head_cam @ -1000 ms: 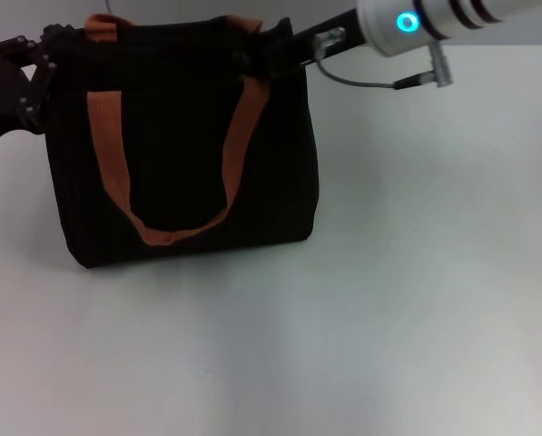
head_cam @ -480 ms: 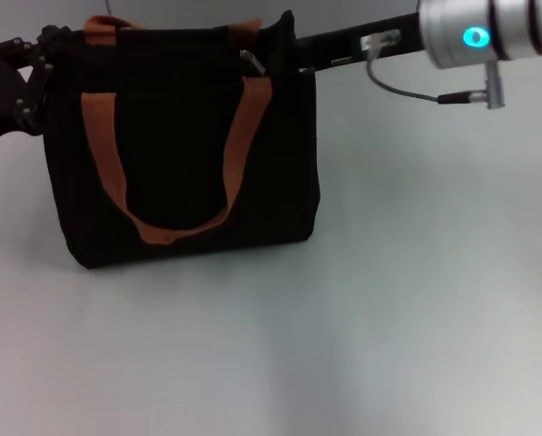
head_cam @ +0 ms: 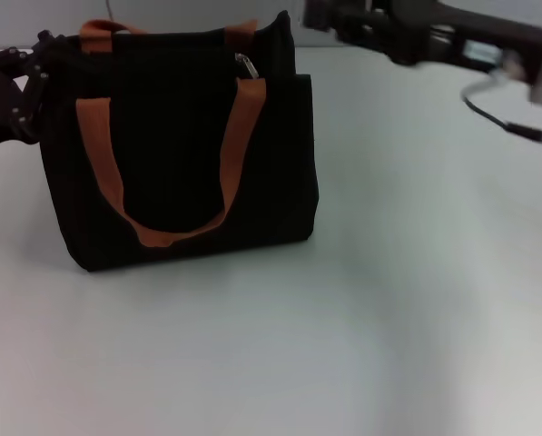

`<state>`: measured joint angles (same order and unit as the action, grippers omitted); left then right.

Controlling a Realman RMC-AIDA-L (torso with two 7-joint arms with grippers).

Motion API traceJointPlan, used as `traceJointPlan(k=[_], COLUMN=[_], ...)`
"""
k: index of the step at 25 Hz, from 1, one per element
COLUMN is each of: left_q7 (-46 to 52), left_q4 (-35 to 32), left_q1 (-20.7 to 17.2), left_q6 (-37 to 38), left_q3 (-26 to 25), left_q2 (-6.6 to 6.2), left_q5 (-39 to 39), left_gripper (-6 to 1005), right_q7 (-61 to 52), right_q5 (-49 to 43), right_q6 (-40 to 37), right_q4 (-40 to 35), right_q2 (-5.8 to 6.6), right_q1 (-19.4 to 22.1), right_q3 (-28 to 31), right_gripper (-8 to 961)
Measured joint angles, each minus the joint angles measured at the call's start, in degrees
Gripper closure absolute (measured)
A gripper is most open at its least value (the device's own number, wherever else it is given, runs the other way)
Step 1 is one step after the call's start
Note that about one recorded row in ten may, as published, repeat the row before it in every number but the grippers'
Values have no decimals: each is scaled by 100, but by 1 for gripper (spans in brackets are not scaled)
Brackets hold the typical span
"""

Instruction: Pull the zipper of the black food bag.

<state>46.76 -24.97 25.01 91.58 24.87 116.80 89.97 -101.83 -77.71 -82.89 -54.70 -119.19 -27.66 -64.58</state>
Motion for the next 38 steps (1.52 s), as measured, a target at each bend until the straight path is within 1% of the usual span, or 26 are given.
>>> traceJointPlan(k=[1,2,3,4,6,7,8,11,12,13,15,16,17,19,21,22,25,27,30,31,32,33,35,36,37,38], left_q7=[0,8,8,26,91,130,130,137,156,156,278,393,679,839,839,1472,1921,2296,2772,2847,2935,2935,2884,2807,2541,2541], left_q4=[4,10,10,13,15,20,20,24,26,26,26,20,-18,-51,-51,-333,-606,-842,-1106,-1116,-1114,-1114,-1099,-1095,-1091,-1091], left_q1=[-4,-12,-12,-14,-18,-18,-18,-38,-57,-57,-68,-74,-89,-103,-103,-186,-245,-287,-386,-414,-445,-445,-453,-454,-455,-455], left_q6=[2,9,9,14,13,10,10,7,0,0,-29,-58,-103,-102,-102,-80,-47,36,405,554,926,926,1384,1594,1945,1945], left_q3=[0,4,4,10,30,44,44,47,54,54,59,69,110,129,129,141,141,139,99,82,23,23,-39,-35,80,80], left_q2=[0,6,6,11,14,14,14,27,35,35,32,17,-31,-63,-63,-207,-310,-409,-634,-696,-814,-814,-868,-869,-827,-827], left_q5=[0,2,2,3,20,37,37,47,48,48,55,62,128,211,211,645,987,1240,1428,1414,1380,1380,1373,1383,1420,1420], left_gripper=[838,837,837,837,836,835,835,834,833,833,832,832,831,830,830,829,828,751,635,529,423,404,365,346,326,307], right_q7=[307,998,998,1231,1844,2404,2404,3097,3418,3418,3662,3758,3905,3934,3954,3958,3961,3966,3968,3971,3978,3997,4060,4100,4187,4187], right_q5=[95,110,110,90,13,-198,-198,-918,-1443,-1443,-1719,-1770,-1770,-1770,-1772,-1775,-1779,-1782,-1786,-1788,-1790,-1793,-1793,-1793,-1793,-1793], right_q6=[-361,-1071,-1071,-1275,-1619,-1784,-1784,-1887,-1817,-1817,-1687,-1630,-1526,-1501,-1473,-1433,-1387,-1261,-1161,-1119,-1086,-1065,-1059,-1058,-1055,-1055], right_q4=[264,870,870,1109,1559,1873,1873,2163,2267,2267,2338,2382,2503,2549,2574,2578,2581,2586,2588,2596,2612,2635,2662,2677,2722,2722], right_q2=[2,38,38,61,123,156,156,150,90,90,33,18,18,18,17,16,15,13,9,6,4,4,0,-5,-13,-13], right_q1=[7,-19,-19,-29,-31,-4,-4,17,9,9,12,16,5,-9,-26,-42,-55,-62,-63,-65,-69,-76,-87,-91,-103,-103], right_q3=[133,403,403,453,477,462,462,450,468,468,498,505,511,511,499,477,469,461,441,432,426,426,426,426,427,427], right_gripper=[720,681,641,601,517,472,427,301,265,229,157,156,154,152,149,149,149,149,149,149,149,149,149,150,150,150])
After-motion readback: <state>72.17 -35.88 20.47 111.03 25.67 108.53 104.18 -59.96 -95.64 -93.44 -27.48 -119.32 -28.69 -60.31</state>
